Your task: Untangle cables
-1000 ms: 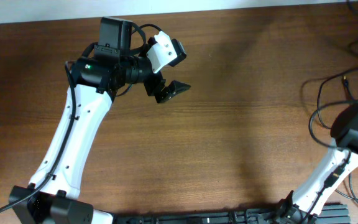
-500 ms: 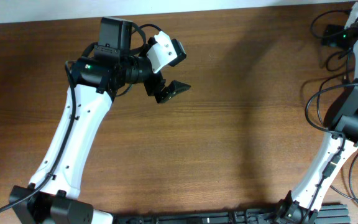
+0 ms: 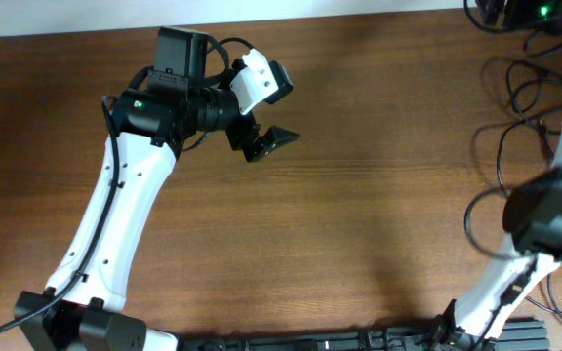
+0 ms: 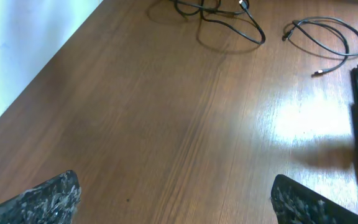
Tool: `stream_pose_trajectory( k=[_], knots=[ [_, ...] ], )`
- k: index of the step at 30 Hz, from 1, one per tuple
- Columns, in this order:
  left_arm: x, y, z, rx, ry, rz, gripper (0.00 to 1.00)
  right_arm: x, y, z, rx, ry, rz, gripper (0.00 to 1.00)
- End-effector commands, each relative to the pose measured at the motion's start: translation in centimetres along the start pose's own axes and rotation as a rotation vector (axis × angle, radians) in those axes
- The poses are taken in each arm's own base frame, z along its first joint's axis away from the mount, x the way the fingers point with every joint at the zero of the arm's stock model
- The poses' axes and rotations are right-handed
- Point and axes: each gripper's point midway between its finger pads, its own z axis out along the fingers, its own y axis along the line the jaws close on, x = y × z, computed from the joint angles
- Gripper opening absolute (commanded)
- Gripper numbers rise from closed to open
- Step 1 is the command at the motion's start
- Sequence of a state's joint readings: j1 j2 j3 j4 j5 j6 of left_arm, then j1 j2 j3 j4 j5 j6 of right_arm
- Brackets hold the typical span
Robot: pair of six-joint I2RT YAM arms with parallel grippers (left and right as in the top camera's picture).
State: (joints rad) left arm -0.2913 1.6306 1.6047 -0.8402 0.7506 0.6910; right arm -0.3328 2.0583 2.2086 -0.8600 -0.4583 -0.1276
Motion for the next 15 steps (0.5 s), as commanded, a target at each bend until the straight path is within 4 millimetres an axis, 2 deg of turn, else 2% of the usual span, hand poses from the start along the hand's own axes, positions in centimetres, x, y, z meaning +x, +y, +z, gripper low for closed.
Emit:
stream_pose_trajectory(
  k=[1, 3, 6, 10, 12, 15],
  knots=[
    [-0.4, -0.1, -0.5, -0.008, -0.011, 0.007, 0.99, -1.8, 5.6, -4.9, -0.060, -0.034, -0.076, 0.99],
    [-0.4, -0.1, -0.5, -0.008, -0.011, 0.007, 0.99, -1.2, 8.9, -7.3, -0.091, -0.004, -0.091, 0.99],
    [-0.4, -0.1, -0.5, -0.008, -0.011, 0.007, 0.99, 0.1, 12.4, -9.1, -0.138, 0.048, -0.102, 0.99],
    [-0.4, -0.1, -0.5, -0.008, -0.011, 0.007, 0.99, 3.3, 16.7, -10.0, -0.213, 0.175, -0.108, 0.99],
    [-0.4, -0.1, -0.5, -0.008, -0.011, 0.007, 0.99, 5.7, 19.2, -10.1, -0.260, 0.272, -0.114, 0.99],
    [-0.4, -0.1, -0.5, -0.008, -0.011, 0.007, 0.99, 7.1, 21.4, -10.2, -0.300, 0.324, -0.137, 0.99]
  ],
)
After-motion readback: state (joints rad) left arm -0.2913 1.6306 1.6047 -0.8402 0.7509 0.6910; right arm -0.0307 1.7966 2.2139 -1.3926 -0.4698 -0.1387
